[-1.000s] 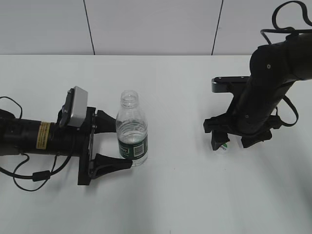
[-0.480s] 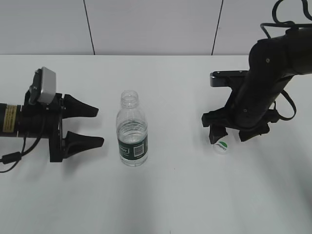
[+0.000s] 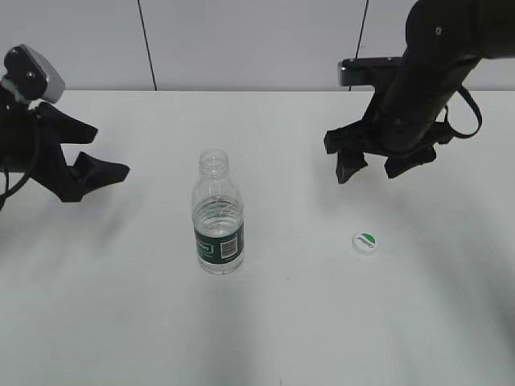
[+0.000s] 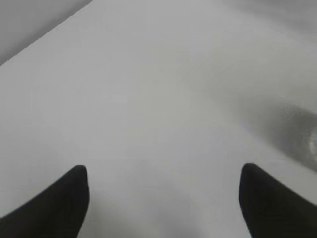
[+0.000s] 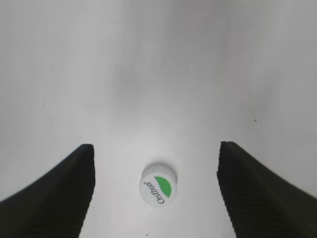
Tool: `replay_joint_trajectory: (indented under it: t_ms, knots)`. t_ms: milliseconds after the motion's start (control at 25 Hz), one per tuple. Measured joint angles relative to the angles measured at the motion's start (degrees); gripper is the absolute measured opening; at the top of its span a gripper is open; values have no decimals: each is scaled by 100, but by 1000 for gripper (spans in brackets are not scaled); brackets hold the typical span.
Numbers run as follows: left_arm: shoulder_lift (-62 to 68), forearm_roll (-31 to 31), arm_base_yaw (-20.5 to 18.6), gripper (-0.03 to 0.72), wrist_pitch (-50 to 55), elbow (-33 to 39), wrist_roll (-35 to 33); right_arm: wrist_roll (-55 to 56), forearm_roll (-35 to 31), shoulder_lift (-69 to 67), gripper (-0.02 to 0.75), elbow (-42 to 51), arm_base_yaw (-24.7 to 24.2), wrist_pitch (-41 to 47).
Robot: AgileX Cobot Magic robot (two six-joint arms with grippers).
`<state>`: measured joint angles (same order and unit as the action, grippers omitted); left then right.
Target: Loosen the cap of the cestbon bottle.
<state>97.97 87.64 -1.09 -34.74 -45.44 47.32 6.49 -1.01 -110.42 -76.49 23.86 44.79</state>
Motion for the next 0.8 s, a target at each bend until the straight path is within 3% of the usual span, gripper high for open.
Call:
replay_joint_trajectory:
  t_ms: [320, 560, 720, 800]
  knots:
    - [-445, 11, -22, 480, 802, 0, 2429, -11, 753, 145, 592, -993, 0, 794]
    - [-452, 782, -22, 478, 1077, 0, 4118, -151, 1178, 152, 592, -1610, 0, 1729]
    - [-452, 1525, -22, 478, 1226, 0, 4379, -193, 1232, 221, 592, -1830, 0, 1920]
    - [-452, 1658, -22, 478, 1300, -18, 3751, -203, 1243, 297, 592, -1854, 0, 1914]
